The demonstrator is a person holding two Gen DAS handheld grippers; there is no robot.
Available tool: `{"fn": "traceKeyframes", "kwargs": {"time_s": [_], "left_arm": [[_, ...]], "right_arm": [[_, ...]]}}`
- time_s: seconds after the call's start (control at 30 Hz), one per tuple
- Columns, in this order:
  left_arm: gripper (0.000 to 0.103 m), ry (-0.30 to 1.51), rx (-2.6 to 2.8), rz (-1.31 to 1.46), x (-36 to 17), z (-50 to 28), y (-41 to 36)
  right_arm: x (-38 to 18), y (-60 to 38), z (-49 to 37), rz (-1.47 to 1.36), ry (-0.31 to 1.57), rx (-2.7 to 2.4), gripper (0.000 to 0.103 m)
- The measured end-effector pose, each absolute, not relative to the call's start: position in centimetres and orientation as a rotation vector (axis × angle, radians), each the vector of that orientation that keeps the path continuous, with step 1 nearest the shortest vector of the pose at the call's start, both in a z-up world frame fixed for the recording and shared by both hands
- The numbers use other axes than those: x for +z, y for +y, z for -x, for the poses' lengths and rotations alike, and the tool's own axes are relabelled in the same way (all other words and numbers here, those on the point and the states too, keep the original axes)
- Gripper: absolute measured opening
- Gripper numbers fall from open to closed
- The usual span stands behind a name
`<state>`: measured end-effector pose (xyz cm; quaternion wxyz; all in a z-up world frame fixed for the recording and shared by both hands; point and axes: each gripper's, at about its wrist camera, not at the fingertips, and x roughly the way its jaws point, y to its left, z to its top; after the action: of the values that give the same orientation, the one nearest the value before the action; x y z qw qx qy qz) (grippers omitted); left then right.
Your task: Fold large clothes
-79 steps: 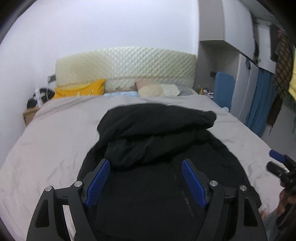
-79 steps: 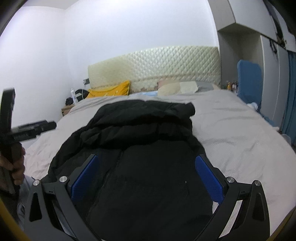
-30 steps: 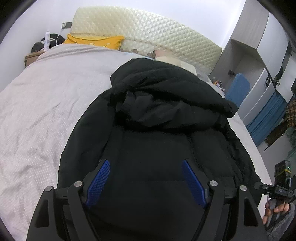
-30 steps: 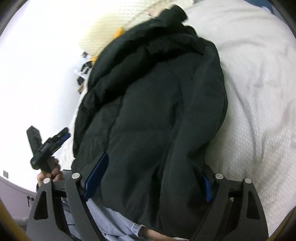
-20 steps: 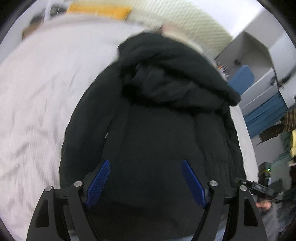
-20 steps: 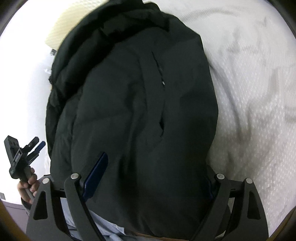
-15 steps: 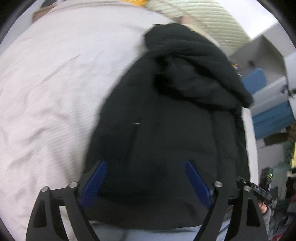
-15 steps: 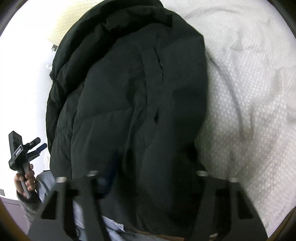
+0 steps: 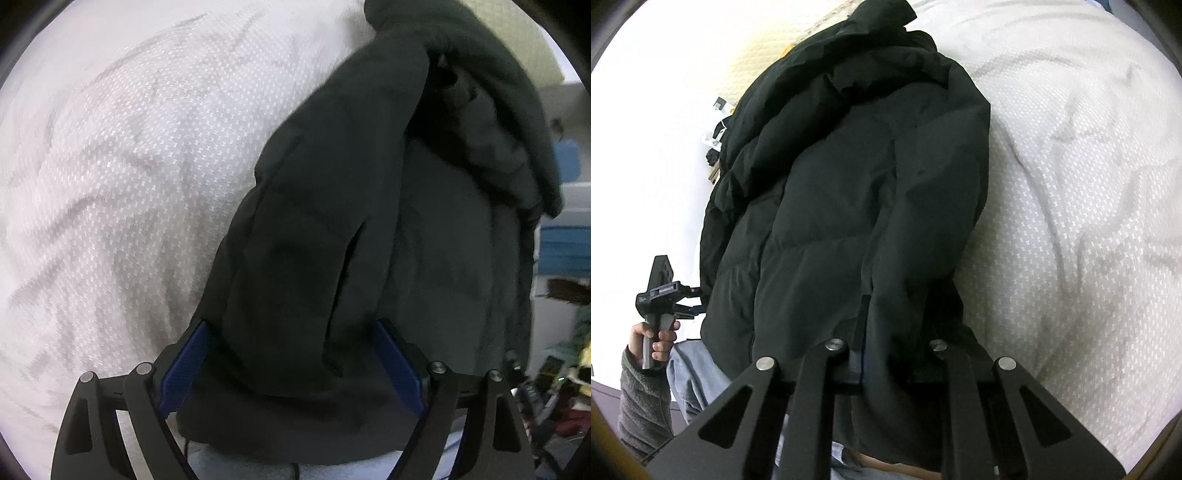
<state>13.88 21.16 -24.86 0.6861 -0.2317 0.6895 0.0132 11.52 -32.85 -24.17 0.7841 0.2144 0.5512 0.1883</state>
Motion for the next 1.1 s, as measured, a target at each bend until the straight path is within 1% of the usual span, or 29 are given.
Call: {"fn": "traceKeyframes", "kwargs": {"time_s": [0.33,0.43,0.53,0.63,0.73,0.83,0.87,0.9,0.97,1.03,1.1], "left_arm": [[0.089,1.628,0.089,0.465,-27.1,-16.2,19.6],[0.089,1.618,0.042,0.447,-27.0,-16.6,18.6],[0.088,1.598,-0.072,0.518,-26.8,-16.7,17.9],[0.088,1.555,-0.232,0.583,-26.1,-16.7,16.3],[0.088,1.508,-0.323,0.574,-24.8,-16.5,14.4],[0.084,1.47,-0.367,0.555,-24.4,-16.6,13.7],[0.078,1.462,-0.351,0.527,-24.0,-16.5,13.1],[0.069,1.451,-0.342,0.513,-23.6,-16.5,13.4],[0.062,1.41,-0.345,0.536,-22.9,-16.1,13.2],[0.052,1.391,-0.329,0.539,-22.9,-15.4,12.6],[0.031,1.375,-0.297,0.526,-23.4,-14.6,13.5]], "right_arm": [[-26.2,-34.1,-12.5,-0.539,1.264,0.345,0.015],[-26.7,-34.0,-12.6,-0.543,1.282,0.336,0.018],[-26.9,-33.6,-12.7,-0.55,1.285,0.332,0.019],[-26.5,-33.4,-12.6,-0.558,1.251,0.346,0.019],[-25.3,-32.7,-12.4,-0.54,1.188,0.385,0.019],[-23.5,-32.1,-11.8,-0.523,1.11,0.417,0.017],[-23.2,-32.0,-11.6,-0.517,1.093,0.426,0.017],[-22.8,-31.8,-11.5,-0.504,1.073,0.439,0.016],[-22.5,-31.4,-11.4,-0.476,1.061,0.439,0.015],[-22.5,-31.3,-11.2,-0.458,1.058,0.419,0.013],[-22.1,-31.5,-11.1,-0.445,1.041,0.41,0.011]]}}
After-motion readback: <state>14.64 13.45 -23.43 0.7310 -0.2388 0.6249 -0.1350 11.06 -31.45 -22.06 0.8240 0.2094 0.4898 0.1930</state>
